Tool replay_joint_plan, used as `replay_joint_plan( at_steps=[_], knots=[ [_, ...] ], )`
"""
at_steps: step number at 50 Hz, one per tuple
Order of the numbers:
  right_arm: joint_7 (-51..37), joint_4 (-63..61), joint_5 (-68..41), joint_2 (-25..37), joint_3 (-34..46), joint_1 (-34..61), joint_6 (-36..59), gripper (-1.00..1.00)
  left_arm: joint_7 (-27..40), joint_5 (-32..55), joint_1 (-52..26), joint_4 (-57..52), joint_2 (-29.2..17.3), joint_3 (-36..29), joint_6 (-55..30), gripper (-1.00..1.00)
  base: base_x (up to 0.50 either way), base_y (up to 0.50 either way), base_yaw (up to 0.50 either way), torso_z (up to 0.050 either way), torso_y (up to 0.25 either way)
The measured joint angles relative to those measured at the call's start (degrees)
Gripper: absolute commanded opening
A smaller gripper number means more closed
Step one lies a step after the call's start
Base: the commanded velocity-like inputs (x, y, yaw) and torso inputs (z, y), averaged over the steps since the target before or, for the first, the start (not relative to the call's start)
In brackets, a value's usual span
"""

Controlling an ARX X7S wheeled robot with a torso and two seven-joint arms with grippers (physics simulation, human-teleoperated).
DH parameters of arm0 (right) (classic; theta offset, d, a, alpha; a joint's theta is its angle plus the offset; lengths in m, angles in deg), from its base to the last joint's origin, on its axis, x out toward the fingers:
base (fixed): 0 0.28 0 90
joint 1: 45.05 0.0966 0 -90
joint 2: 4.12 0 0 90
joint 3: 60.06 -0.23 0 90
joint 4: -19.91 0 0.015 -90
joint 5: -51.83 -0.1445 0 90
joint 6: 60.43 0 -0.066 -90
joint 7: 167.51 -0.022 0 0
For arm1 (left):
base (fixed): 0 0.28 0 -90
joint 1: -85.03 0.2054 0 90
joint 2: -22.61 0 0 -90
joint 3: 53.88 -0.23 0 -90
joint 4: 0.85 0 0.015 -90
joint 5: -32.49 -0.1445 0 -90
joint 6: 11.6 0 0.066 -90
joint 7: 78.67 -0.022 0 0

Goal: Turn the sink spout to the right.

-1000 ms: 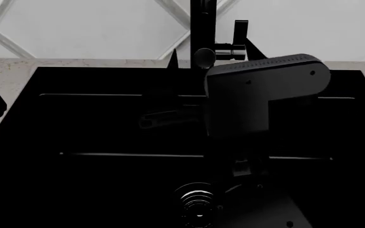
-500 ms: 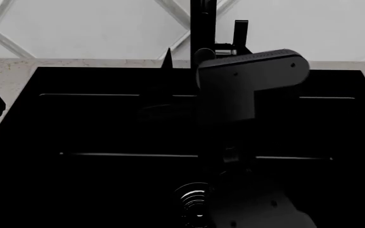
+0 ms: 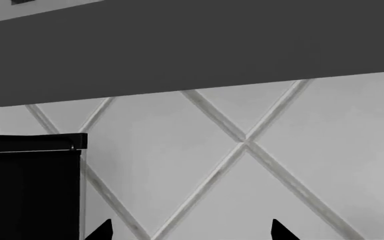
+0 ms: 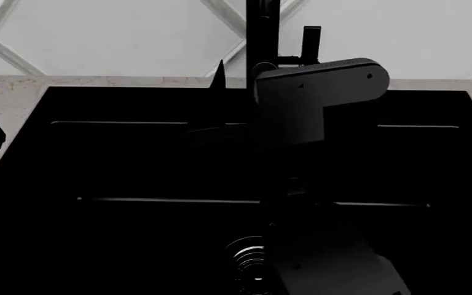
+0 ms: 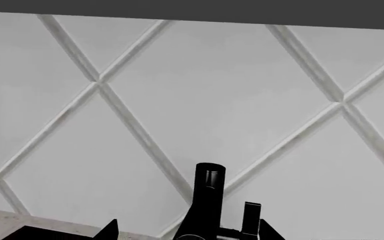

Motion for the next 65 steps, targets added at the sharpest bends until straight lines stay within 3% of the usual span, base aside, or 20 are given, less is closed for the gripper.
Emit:
replay_joint_plan(
  at_steps=[65],
  knots=[
    [2.56, 18.74, 1.19, -0.93, 1.46, 4.73, -10.86, 1.00, 0.96, 1.04, -0.09, -0.04, -0.57, -0.10, 0.08, 1.00, 0.00, 0.00, 0.00, 0.000, 0.000]
  ],
)
